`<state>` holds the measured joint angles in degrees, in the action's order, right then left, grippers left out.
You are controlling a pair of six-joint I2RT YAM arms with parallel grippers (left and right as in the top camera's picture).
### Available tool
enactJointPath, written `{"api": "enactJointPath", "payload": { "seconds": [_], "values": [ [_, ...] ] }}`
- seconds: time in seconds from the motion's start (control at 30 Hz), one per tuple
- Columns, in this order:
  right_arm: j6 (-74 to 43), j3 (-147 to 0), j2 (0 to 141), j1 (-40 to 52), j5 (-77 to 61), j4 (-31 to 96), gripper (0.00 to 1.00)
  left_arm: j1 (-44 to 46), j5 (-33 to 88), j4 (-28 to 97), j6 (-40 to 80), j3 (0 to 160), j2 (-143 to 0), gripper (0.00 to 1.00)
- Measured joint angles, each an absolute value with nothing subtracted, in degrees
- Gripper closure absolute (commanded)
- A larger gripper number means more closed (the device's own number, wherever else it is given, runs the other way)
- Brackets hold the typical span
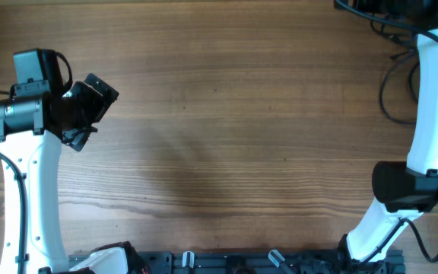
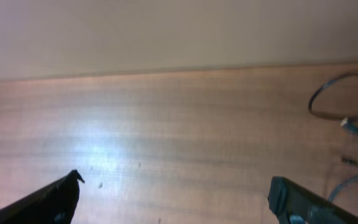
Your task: Untangle cables
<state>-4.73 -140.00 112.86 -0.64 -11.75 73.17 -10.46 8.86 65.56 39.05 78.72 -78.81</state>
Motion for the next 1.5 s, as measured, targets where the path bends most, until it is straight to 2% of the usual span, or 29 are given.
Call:
{"api": "enactJointPath", "payload": {
  "seconds": [0.13,0.4,0.47,0.6,0.73,0.83,0.97,1.07,1.13,1.2,1.23,1.33,1.43,1.5],
  "values": [
    [-5.3,-140.0,110.7,-0.8,-8.9,80.6,0.00,-10.5,8.8,65.6,39.0,78.7,-78.8,0.00],
    [-7.2,-140.0,95.7,-0.8,-8.5,83.5,0.00,-10.5,8.9,65.6,39.0,78.7,-78.8,0.00],
    [-10.3,-140.0,94.6,-0.8,-8.5,84.8,0.00,-10.5,8.9,65.6,39.0,78.7,-78.8,0.00],
    [-24.4,-140.0,94.6,-0.8,-8.2,89.0,0.01,-10.5,8.9,65.6,39.0,78.7,-78.8,0.00],
    [-29.5,-140.0,94.6,-0.8,-5.6,92.2,0.00,-10.5,8.8,65.6,39.0,78.7,-78.8,0.00],
    [-29.7,-140.0,94.6,-0.8,-5.3,92.2,0.00,-10.5,8.9,65.6,39.0,78.7,-78.8,0.00],
    [-23.0,-140.0,94.6,-0.8,-5.3,91.1,0.00,-10.5,8.8,65.6,39.0,78.7,-78.8,0.00],
    [-15.0,-137.3,94.3,0.1,-5.1,81.6,0.01,-10.5,8.9,65.6,39.0,78.7,-78.8,0.00],
    [-11.5,-128.0,91.5,1.8,-5.1,70.5,0.00,-10.5,8.9,65.5,39.0,78.7,-78.8,0.00],
    [-6.0,-105.5,81.6,2.7,-6.0,49.5,0.00,-10.5,8.9,65.5,39.0,78.7,-78.8,0.00],
    [-5.0,-99.9,78.5,2.7,-6.0,46.6,0.00,-10.5,8.9,65.4,39.0,78.7,-78.9,0.00],
    [-2.0,-70.4,61.4,2.7,-6.2,22.3,0.00,-10.5,8.8,65.5,39.0,78.7,-78.9,0.00],
    [0.6,-46.9,45.8,2.7,-6.2,4.1,0.00,-10.5,8.8,65.4,39.0,78.7,-78.9,0.00],
    [2.8,-31.1,33.5,2.7,-6.2,-3.5,0.00,-10.5,8.7,65.6,39.0,78.7,-78.9,0.00]
  ]
}}
